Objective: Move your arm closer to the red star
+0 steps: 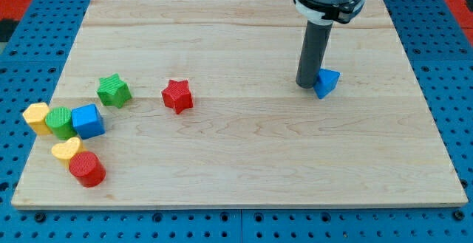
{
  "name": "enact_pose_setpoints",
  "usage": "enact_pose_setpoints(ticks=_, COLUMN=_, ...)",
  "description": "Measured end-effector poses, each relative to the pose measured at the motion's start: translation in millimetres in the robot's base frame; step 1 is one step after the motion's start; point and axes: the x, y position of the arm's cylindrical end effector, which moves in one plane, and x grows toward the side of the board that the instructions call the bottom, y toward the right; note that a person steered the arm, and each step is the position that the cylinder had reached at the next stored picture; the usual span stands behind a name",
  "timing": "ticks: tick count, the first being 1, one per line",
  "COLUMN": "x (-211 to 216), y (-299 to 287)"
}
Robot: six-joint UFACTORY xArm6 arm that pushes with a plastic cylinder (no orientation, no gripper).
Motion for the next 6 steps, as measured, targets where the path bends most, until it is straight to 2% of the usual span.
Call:
enact_pose_setpoints(ticks=1, x=-10, y=0)
enact_pose_setpoints(ticks=2, x=9, y=-11)
enact_pose_setpoints(ticks=3, x=62, y=-39)
enact_pose_setpoints(ticks=5, x=101, y=-177)
enact_pose_setpoints(ticks=6, x=82, y=-227)
